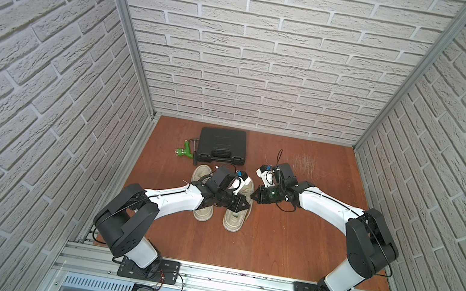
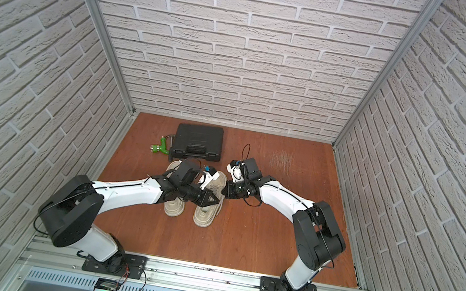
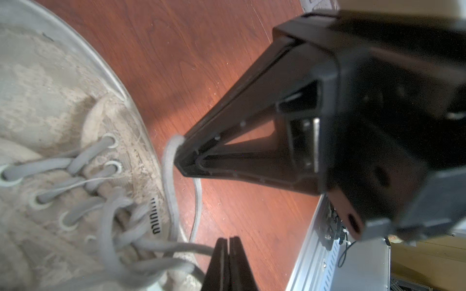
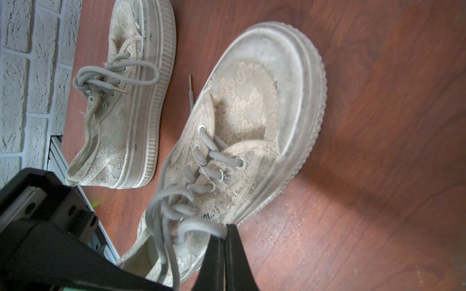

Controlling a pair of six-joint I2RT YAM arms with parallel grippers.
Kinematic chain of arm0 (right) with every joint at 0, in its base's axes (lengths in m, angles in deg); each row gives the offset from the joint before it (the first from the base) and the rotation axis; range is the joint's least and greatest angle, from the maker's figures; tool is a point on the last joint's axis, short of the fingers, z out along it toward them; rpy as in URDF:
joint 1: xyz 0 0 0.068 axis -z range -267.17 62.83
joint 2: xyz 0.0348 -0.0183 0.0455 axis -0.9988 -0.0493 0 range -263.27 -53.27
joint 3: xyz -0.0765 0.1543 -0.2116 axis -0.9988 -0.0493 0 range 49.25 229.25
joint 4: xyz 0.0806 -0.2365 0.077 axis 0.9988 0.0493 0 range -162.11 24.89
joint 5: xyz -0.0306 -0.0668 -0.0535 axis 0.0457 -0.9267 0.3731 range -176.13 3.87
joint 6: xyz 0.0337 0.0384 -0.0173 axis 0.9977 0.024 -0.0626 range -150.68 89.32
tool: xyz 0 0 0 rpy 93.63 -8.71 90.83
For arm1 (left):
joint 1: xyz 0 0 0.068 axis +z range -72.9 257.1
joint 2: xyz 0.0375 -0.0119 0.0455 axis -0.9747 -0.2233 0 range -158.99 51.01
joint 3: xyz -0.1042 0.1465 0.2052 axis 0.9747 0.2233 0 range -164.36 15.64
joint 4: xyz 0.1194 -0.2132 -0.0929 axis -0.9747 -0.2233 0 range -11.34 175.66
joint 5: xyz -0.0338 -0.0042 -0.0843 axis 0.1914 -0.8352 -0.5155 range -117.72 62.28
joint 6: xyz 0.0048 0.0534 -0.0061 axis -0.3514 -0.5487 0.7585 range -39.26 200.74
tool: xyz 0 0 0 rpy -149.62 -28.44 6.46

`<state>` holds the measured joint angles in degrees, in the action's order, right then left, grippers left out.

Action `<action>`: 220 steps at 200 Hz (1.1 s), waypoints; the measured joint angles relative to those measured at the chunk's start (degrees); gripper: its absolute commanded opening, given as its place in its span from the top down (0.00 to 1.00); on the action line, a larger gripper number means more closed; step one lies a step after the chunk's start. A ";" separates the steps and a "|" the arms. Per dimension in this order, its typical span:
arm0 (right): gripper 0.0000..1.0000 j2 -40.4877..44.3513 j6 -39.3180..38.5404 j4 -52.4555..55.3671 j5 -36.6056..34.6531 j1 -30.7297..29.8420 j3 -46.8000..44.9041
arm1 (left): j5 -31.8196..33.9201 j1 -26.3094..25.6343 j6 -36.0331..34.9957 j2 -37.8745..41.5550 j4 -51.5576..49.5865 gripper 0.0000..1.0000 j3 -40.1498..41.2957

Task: Tie the shoes
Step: Cross the shoelace with the shoelace.

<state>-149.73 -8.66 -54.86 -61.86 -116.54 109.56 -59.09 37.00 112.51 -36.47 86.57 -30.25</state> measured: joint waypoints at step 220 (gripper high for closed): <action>0.97 -0.74 -6.43 2.89 -2.23 -0.68 0.11 | -4.57 12.68 -1.68 4.02 -10.67 0.68 -4.66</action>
<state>-150.48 -15.08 -51.97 -64.09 -117.22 109.67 -63.66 49.68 110.82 -32.45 75.90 -34.91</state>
